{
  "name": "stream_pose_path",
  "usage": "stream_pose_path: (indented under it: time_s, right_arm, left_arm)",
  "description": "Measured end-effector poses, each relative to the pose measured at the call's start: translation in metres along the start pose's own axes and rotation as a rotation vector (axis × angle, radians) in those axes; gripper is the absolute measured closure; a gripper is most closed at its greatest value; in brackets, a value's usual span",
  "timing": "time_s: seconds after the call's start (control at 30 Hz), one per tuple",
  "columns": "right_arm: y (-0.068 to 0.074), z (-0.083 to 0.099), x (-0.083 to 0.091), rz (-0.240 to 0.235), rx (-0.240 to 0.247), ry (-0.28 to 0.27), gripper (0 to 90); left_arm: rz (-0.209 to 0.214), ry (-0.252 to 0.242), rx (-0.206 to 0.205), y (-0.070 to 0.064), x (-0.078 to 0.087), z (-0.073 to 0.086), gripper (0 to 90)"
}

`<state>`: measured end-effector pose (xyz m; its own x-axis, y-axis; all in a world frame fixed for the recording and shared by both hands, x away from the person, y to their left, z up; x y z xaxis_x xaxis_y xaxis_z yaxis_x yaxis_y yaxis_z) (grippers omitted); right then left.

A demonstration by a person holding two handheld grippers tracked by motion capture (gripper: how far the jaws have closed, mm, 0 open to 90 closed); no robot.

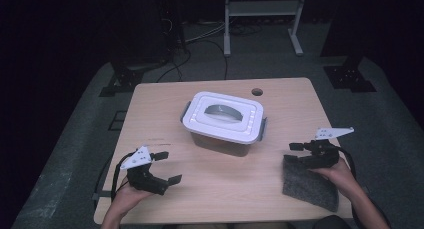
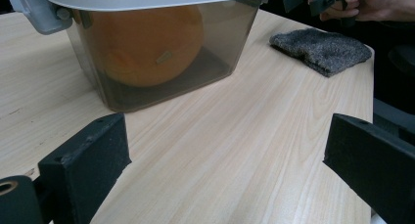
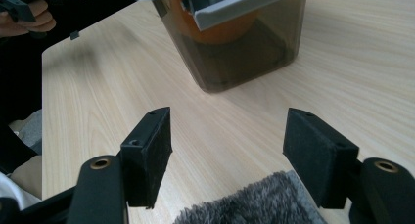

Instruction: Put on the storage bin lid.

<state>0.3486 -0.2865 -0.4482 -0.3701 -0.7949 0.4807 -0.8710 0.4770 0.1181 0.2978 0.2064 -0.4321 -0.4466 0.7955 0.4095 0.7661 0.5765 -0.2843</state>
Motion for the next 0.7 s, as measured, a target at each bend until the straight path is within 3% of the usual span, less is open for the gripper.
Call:
stream_pose_path:
  time_s: [0.7]
  right_arm:
    - [0.008,0.024,0.005,0.017,-0.029,-0.015,32.2]
  left_arm:
    - [0.004,0.007,-0.002,-0.001,-0.002,0.001,2.2]
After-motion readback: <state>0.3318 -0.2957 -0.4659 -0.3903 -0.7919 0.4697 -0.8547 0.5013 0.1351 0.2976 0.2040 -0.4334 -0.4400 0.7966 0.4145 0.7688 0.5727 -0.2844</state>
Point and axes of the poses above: each handheld gripper's, and its own axes: x roughly backward along the jaws, z roughly out of its underside, y roughly to its left, the point moved 3 cm from there along -x, roughly forward along the jaws, and after that the axes turned 11 degrees about x, right-handed, at the moved point
